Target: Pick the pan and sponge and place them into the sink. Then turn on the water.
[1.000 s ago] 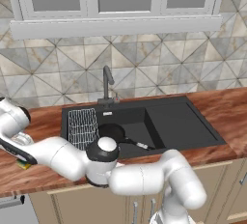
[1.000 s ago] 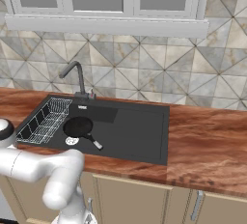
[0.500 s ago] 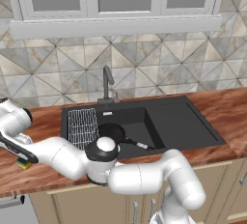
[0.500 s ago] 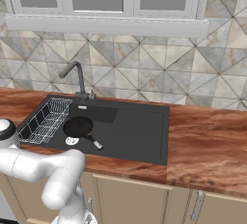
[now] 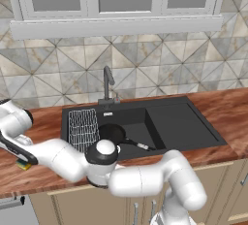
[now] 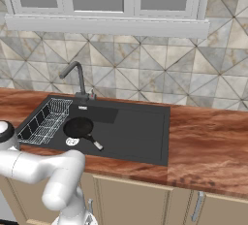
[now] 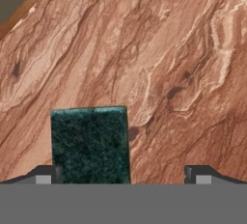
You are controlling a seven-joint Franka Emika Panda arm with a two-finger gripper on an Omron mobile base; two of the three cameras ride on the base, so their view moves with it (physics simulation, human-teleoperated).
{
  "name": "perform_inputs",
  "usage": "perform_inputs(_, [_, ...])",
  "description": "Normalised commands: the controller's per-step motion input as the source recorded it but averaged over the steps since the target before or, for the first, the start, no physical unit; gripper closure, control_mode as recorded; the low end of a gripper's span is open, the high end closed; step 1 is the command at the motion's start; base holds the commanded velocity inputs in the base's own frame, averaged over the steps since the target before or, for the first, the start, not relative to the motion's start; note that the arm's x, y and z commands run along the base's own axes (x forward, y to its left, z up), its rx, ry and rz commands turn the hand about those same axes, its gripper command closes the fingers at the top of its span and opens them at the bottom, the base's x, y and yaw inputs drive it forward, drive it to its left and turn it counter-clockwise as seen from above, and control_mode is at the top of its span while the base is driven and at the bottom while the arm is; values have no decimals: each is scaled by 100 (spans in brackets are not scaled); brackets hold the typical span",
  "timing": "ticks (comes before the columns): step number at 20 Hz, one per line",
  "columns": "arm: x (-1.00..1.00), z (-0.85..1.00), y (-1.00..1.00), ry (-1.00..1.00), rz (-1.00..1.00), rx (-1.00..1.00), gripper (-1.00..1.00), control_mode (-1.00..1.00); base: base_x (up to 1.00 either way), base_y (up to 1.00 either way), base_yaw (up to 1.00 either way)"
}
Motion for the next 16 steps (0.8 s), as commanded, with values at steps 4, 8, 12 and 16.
perform_inputs(4, [-10, -1, -9, -2, 0, 1, -100, -100, 0, 0, 0])
perform_inputs(8, [-18, 1, -16, -1, 0, 0, -100, -100, 0, 0, 0])
perform_inputs(12, [-32, 0, -21, 0, 0, 2, -100, -100, 0, 0, 0])
perform_inputs(16, [-28, -4, -17, 0, 0, 4, -100, -100, 0, 0, 0])
